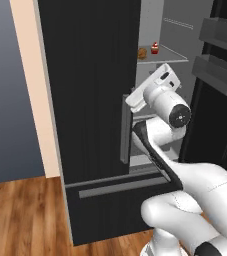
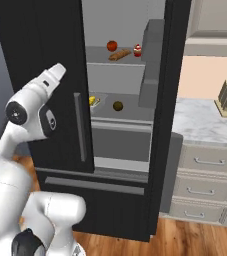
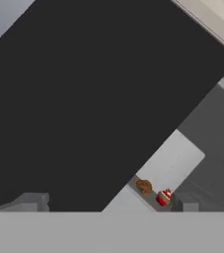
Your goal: Place the tupperware on the second highest shelf of the fridge. Make space for the tupperware among the existing items by rearranging them on the shelves if needed. Close the fridge door when finished.
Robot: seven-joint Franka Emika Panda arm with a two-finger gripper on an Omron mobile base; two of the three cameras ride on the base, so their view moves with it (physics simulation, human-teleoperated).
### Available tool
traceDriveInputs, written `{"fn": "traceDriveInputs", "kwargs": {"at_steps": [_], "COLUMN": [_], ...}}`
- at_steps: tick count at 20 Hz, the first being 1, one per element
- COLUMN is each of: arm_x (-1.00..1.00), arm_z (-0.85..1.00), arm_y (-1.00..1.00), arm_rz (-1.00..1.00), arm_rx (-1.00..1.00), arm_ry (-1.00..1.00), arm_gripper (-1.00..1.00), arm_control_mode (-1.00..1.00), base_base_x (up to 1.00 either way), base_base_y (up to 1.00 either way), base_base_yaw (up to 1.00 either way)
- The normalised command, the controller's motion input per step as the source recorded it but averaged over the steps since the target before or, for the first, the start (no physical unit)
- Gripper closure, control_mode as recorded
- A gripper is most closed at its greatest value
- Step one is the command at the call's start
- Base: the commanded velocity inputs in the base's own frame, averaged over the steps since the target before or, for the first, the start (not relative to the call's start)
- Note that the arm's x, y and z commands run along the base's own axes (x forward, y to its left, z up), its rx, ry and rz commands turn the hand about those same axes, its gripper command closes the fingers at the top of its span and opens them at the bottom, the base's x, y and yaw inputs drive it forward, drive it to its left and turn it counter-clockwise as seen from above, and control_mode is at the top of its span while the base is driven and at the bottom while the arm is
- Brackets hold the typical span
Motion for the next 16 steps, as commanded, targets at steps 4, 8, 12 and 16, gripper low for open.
{"fn": "traceDriveInputs", "kwargs": {"at_steps": [4, 8, 12, 16], "arm_x": [-0.93, -0.67, -0.78, -0.92], "arm_z": [-0.16, 0.51, 0.22, 0.00], "arm_y": [-0.39, 0.00, -0.05, -0.27], "arm_rz": [0.00, -0.11, -0.14, -0.06], "arm_rx": [0.07, 0.00, 0.22, 0.50], "arm_ry": [0.00, 0.25, 0.19, 0.00], "arm_gripper": [-1.00, -1.00, -1.00, -1.00], "arm_control_mode": [-1.00, -1.00, -1.00, -1.00], "base_base_x": [0.00, 0.00, 0.00, 0.00], "base_base_y": [0.00, 0.00, 0.00, 0.00], "base_base_yaw": [0.00, 0.00, 0.00, 0.00]}}
